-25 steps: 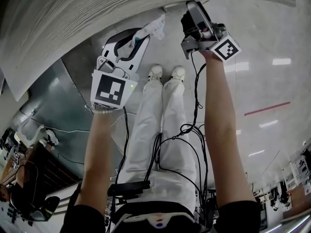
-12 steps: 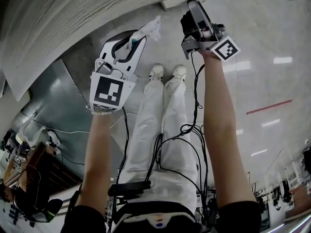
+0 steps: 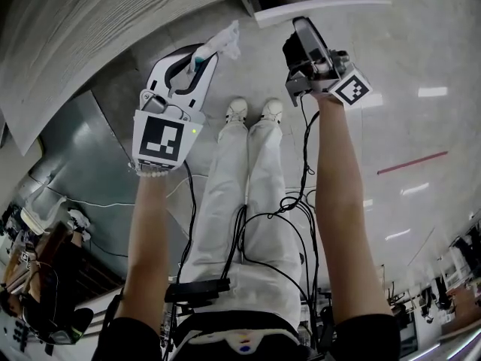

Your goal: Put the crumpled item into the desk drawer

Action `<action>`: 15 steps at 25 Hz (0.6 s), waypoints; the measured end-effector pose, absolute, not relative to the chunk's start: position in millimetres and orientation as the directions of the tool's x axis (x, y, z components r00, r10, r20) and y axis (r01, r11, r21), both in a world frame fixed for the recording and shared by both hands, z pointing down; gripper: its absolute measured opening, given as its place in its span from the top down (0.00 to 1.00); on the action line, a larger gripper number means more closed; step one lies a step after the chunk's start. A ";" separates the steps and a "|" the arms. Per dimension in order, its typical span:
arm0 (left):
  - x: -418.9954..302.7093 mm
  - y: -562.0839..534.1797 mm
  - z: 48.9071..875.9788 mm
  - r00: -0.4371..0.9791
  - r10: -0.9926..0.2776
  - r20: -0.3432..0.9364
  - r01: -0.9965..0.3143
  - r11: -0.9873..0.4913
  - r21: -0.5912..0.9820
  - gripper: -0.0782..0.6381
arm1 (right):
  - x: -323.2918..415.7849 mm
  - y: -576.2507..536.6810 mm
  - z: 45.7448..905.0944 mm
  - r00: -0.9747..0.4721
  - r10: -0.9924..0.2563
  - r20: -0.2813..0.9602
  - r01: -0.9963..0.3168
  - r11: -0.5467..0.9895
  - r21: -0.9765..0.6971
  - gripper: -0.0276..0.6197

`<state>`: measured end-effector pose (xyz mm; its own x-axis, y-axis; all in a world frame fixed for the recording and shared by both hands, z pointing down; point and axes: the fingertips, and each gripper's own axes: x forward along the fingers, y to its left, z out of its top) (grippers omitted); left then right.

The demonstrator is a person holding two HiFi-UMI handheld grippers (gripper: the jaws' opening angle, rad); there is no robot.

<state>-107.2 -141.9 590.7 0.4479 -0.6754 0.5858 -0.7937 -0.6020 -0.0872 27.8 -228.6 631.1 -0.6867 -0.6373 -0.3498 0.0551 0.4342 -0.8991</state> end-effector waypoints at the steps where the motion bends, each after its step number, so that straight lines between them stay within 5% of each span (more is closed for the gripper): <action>1: -106.6 -141.5 590.0 0.449 -0.676 0.584 -0.793 -0.603 -0.088 0.82 | 28.1 -226.0 630.7 -0.693 -0.633 -0.345 0.050 0.434 -0.899 0.66; 10: -99.4 -135.2 592.4 0.459 -0.670 0.583 -0.786 -0.612 -0.085 0.82 | 32.2 -221.8 635.6 -0.694 -0.659 -0.290 -0.031 0.430 -0.902 0.64; 15: -99.1 -133.6 585.0 0.454 -0.673 0.584 -0.783 -0.615 -0.099 0.82 | 38.8 -220.6 634.9 -0.699 -0.694 -0.173 -0.193 0.416 -0.889 0.63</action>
